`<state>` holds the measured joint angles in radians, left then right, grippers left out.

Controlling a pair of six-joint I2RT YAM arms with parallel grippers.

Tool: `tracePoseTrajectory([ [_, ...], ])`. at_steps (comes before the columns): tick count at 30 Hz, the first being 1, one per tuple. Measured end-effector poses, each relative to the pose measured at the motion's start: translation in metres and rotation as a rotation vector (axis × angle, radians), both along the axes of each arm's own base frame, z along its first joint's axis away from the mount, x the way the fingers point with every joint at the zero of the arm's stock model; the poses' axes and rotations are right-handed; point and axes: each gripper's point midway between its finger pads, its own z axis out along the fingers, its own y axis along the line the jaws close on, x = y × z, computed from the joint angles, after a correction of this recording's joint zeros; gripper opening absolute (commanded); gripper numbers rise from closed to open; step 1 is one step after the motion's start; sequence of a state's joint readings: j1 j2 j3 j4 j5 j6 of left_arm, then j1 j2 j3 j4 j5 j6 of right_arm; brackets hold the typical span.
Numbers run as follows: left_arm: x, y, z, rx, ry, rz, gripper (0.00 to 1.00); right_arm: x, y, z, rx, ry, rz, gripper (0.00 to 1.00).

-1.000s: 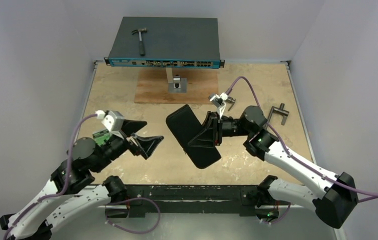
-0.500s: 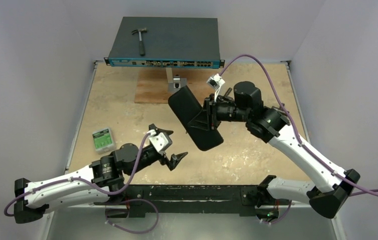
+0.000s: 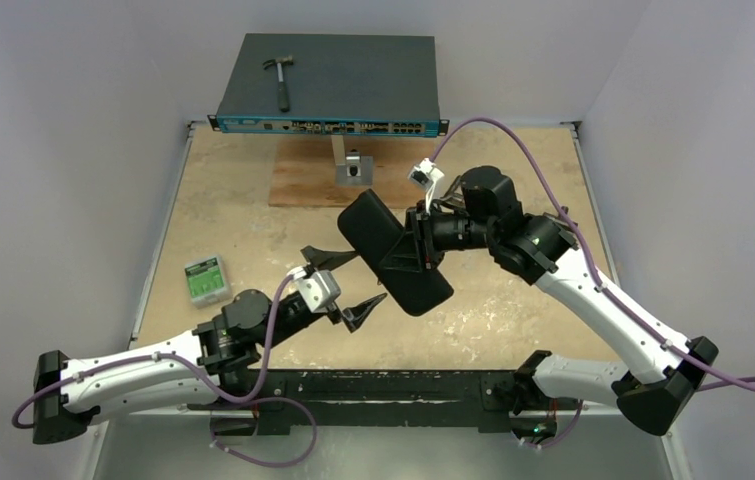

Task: Sort the hair-cutting tools
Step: Zip the hairdressing tool bag at the center of the board.

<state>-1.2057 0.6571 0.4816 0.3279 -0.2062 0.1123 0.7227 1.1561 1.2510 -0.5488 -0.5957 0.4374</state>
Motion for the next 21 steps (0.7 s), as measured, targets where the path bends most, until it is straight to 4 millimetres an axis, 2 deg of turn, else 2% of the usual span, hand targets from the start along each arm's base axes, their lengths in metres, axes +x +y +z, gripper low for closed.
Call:
tracePoseTrajectory([
  [5, 0.001, -0.008, -0.011, 0.037, 0.01, -0.011, 0.77, -0.002, -0.002, 0.0, -0.012, 0.011, 0.0, 0.0],
  [13, 0.002, -0.015, -0.011, 0.019, 0.017, -0.016, 0.69, -0.002, -0.002, 0.006, -0.005, -0.001, 0.0, 0.0],
  [21, 0.003, -0.021, -0.011, 0.007, 0.027, -0.025, 0.54, -0.002, -0.002, 0.006, -0.004, -0.001, 0.0, 0.0],
])
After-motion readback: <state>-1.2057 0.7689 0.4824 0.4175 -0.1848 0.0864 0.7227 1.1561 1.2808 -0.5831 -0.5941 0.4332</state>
